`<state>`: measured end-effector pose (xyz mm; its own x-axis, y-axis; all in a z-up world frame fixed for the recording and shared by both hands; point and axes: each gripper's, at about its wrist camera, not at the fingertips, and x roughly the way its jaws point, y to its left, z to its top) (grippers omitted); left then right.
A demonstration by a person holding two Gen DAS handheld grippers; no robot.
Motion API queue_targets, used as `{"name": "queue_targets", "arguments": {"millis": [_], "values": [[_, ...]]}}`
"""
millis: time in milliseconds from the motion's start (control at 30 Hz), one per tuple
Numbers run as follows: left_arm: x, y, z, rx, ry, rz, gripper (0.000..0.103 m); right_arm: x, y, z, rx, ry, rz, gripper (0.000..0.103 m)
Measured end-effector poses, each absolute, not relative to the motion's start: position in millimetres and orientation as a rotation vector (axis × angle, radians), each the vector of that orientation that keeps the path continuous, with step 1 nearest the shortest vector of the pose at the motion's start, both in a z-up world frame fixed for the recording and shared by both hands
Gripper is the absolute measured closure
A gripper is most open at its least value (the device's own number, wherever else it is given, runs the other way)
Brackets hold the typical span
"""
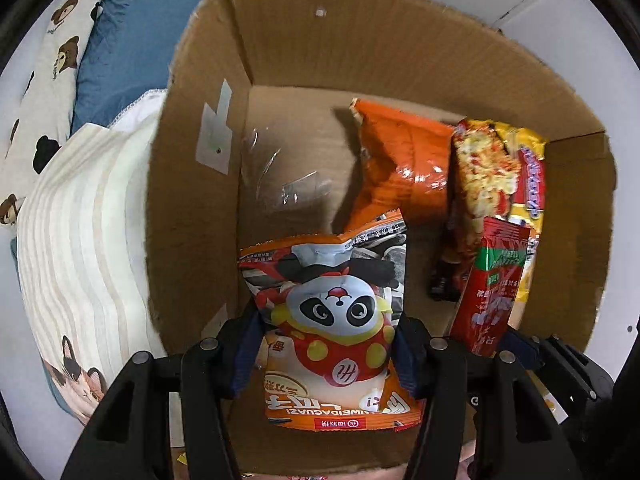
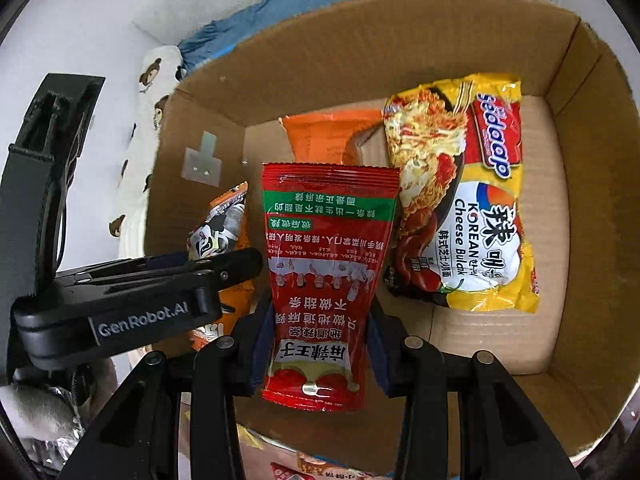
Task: Organize snacks
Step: 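Carry both packets into the box and release them beside the noodle pack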
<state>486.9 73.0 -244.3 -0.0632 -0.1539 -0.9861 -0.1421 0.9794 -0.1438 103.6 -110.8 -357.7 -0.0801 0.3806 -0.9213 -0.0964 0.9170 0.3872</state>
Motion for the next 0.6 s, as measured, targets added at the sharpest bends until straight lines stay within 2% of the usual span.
{"name": "queue_targets", "arguments": {"millis": [100,133,200,233,267,600], "values": [[485,72,-249,-0.21,1.648,0.01,0.049,107,-108,-373,0.226,1.686,0.396,0.052],[485,71,-249,-0.209,1.648,0.015,0.047,109,-108,-376,0.2,1.703,0.38,0.038],[485,70,-249,-0.228,1.652,-0.004,0.034,111,-108,-377,0.175,1.692,0.378,0.014],[485,68,-248,-0.231,1.655,-0.013,0.018,112,-108,-378,0.167,1.693,0.373,0.012],[484,67,-247,-0.229,1.653,-0.016,0.009,112,-109,-379,0.157,1.697,0.367,0.011],[478,64,-222,-0.264,1.56,-0.007,0.009,112,-138,-355,0.102,1.643,0.309,0.008]]}}
